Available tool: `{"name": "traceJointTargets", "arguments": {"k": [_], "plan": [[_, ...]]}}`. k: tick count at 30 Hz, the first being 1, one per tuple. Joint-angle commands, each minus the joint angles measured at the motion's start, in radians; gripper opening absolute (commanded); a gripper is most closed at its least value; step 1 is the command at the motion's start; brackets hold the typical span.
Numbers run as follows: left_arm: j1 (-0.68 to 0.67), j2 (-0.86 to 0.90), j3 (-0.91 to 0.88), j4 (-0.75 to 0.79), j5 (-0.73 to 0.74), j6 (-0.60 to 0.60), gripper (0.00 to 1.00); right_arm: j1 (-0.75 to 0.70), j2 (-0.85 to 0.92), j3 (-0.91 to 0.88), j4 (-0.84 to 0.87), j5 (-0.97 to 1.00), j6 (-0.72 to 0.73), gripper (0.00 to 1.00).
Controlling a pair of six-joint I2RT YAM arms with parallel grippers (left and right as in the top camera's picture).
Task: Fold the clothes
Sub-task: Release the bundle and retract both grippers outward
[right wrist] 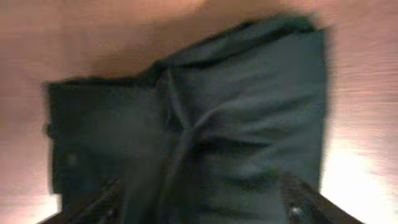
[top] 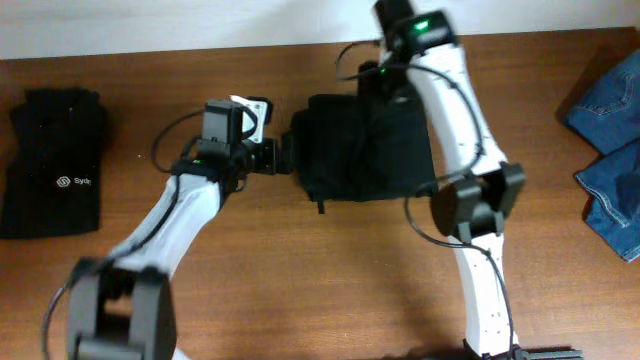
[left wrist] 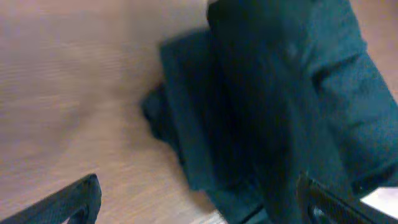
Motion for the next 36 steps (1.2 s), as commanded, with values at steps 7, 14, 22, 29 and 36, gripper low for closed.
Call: {"name": "traceJointTargets", "arguments": {"k": [7, 14, 22, 29, 36], "plan": [[0.02, 0.205, 0.007, 0.28, 0.393, -0.198, 0.99, -0.131, -0.043, 0.068, -0.12, -0.033, -0.113, 0.04], [0.026, 0.21, 0.007, 0.243, 0.402, -0.222, 0.99, -0.15, -0.043, 0.064, -0.122, -0.039, -0.136, 0.04], [0.125, 0.135, 0.007, 0.182, 0.424, -0.293, 0.99, -0.159, -0.042, -0.017, -0.085, -0.033, -0.142, 0.04], [0.158, 0.092, 0.006, 0.004, 0.35, -0.275, 0.99, -0.161, -0.042, -0.028, -0.053, -0.032, -0.143, 0.04], [0.126, 0.146, 0.006, 0.032, 0.367, -0.315, 0.99, -0.161, -0.042, -0.028, -0.049, -0.032, -0.15, 0.04]]}}
